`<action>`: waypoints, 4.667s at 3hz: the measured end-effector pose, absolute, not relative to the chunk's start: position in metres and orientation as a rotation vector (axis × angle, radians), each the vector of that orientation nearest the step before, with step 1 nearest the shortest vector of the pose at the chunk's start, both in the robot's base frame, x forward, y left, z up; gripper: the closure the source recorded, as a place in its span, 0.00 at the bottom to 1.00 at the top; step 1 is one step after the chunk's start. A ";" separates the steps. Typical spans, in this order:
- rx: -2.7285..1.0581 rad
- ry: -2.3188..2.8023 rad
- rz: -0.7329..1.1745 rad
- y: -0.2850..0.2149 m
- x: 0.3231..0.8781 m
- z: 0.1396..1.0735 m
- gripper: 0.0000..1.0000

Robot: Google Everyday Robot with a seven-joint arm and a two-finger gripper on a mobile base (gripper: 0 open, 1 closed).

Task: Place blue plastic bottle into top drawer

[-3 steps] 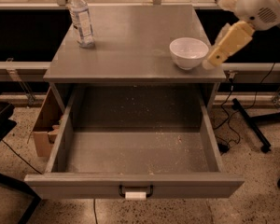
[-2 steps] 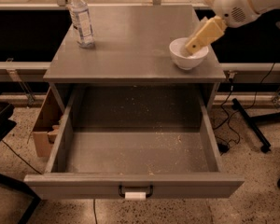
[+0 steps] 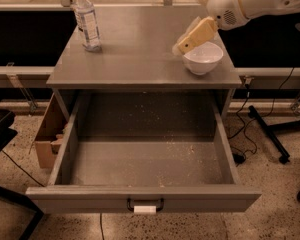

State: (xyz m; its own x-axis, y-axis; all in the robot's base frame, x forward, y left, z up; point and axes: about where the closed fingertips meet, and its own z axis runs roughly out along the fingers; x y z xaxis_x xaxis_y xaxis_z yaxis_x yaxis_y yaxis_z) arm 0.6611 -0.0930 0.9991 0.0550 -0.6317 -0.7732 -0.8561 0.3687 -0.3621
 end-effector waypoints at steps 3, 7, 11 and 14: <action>-1.366 1.507 0.450 -0.006 0.751 0.967 0.00; -1.260 1.454 0.526 0.079 0.777 0.953 0.00; -1.183 1.405 0.596 0.146 0.868 0.909 0.00; -1.108 1.472 0.522 0.169 0.883 0.928 0.00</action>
Offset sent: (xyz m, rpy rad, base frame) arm 0.1198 0.0933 -0.0305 0.1362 -0.0316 0.1610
